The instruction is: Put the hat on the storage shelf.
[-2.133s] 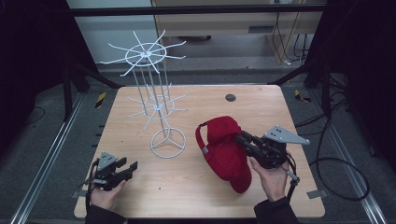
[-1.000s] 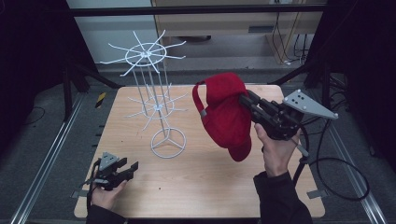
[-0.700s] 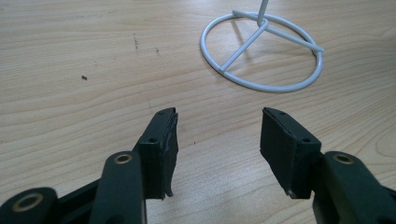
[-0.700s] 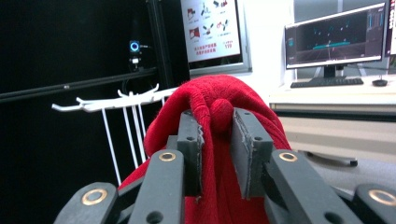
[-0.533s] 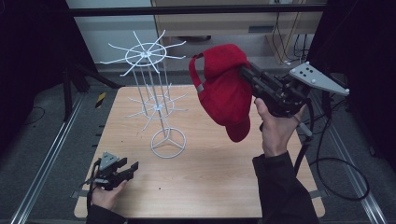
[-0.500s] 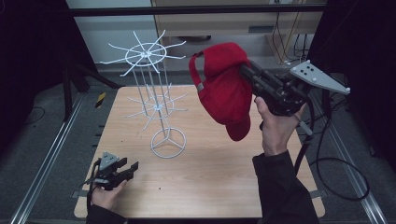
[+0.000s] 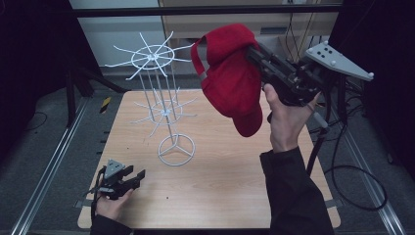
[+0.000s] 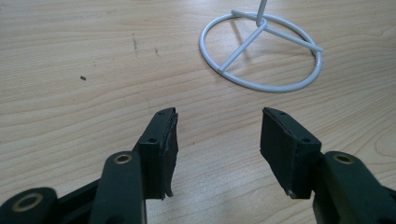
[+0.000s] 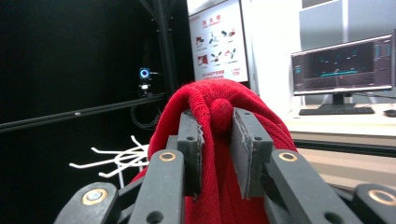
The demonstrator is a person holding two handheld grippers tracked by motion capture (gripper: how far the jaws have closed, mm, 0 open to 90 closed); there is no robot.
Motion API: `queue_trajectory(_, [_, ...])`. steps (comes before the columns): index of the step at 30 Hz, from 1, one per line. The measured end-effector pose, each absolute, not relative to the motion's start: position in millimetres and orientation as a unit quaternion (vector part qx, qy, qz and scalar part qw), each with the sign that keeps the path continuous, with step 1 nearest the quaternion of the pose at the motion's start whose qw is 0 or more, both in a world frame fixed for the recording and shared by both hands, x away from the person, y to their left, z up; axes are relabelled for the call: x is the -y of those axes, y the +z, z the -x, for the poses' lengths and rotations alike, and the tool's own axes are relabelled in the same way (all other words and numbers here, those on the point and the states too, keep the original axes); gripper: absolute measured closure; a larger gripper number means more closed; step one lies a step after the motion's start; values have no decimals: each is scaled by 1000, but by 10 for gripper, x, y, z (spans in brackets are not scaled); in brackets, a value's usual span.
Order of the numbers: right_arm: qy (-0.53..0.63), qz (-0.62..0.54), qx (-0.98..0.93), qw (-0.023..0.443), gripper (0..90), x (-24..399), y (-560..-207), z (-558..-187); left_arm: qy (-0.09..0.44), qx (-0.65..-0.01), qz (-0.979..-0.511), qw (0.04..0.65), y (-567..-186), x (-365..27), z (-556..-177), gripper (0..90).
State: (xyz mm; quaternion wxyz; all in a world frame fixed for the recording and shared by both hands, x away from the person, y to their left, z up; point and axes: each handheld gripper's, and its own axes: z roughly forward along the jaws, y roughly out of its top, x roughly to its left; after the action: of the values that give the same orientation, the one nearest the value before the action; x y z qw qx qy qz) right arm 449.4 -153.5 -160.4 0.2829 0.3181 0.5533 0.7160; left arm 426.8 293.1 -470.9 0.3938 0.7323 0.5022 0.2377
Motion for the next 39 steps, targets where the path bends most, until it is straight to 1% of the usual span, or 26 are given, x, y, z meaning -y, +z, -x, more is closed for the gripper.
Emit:
queue_trajectory(7, [708, -320, -567, 275, 744, 1360, -1642, -4600, 237, -500, -734, 393, -4703, -2940, -4262, 459])
queue_trajectory(11, [704, -326, -572, 266, 743, 1302, -1763, -4687, 237, -499, -734, 395, -4701, -2935, -4259, 459])
queue_trajectory(15, [699, -342, -575, 253, 742, 1285, -2017, -4772, 238, -500, -733, 394, -4694, -2939, -4254, 459])
queue_trajectory(25, [686, -367, -590, 217, 735, 1324, -2443, -4867, 240, -500, -734, 392, -4704, -2923, -4261, 459])
queue_trajectory(34, [662, -369, -625, 186, 716, 1171, -2757, -4942, 238, -499, -736, 391, -4713, -2922, -4268, 458])
queue_trajectory(39, [652, -368, -637, 182, 691, 1113, -2849, -4974, 238, -499, -735, 391, -4714, -2921, -4269, 458])
